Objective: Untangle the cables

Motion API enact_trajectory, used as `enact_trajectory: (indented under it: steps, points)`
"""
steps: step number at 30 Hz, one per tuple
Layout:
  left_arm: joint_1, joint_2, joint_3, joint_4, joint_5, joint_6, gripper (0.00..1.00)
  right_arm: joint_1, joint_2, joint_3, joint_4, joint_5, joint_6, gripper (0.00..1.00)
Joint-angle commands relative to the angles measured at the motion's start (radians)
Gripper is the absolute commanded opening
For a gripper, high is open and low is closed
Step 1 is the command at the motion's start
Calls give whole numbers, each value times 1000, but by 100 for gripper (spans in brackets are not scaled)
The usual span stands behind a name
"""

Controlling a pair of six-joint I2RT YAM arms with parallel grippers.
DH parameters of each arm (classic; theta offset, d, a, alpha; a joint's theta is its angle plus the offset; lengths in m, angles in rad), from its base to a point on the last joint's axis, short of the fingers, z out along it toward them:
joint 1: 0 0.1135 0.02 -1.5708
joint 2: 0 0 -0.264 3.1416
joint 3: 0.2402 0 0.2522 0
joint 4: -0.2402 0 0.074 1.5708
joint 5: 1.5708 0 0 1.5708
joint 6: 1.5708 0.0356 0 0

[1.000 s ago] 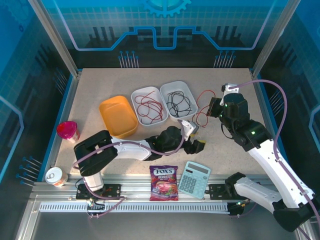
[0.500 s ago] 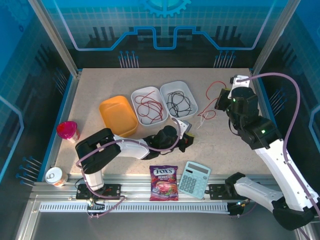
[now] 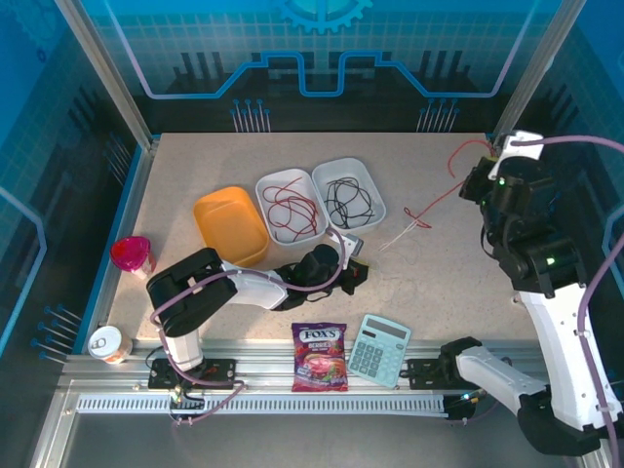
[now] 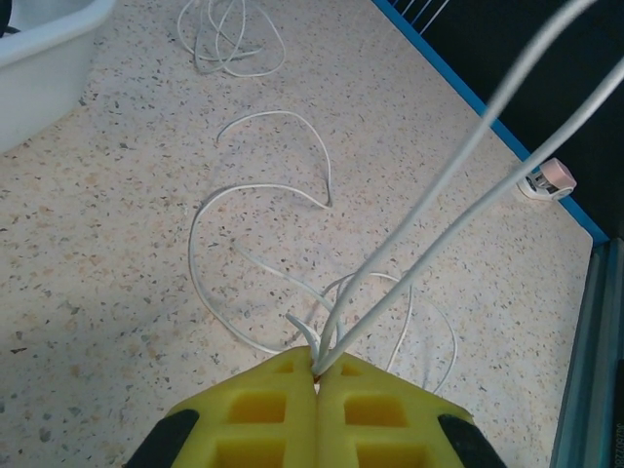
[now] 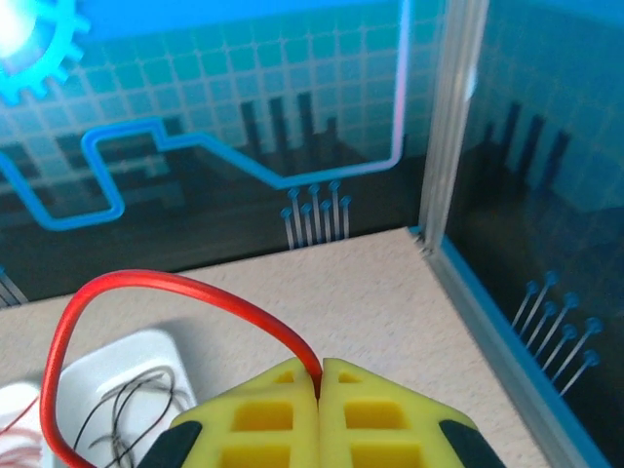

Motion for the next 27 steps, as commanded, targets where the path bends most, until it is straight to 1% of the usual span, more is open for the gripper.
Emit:
enact_trajectory:
  steps: [1, 4, 7, 13, 21, 27]
  points:
    - [7, 28, -15, -41, -14, -19, 0, -48, -23, 72, 36, 61, -67, 0]
    - [7, 36, -7, -60, -10, -14, 0, -69, -19, 106, 69, 94, -115, 0]
    - [7, 46, 6, -86, 6, -8, 0, -75, -5, 145, 109, 144, -176, 0]
    - [7, 74, 33, -113, 45, -4, 0, -77, 11, 224, 183, 206, -278, 0]
    - [-8, 103, 101, -183, 114, 51, 0, -77, 13, 262, 170, 178, -290, 0]
    - [-46, 111, 178, -301, 105, 137, 0, -77, 3, 260, 179, 141, -289, 0]
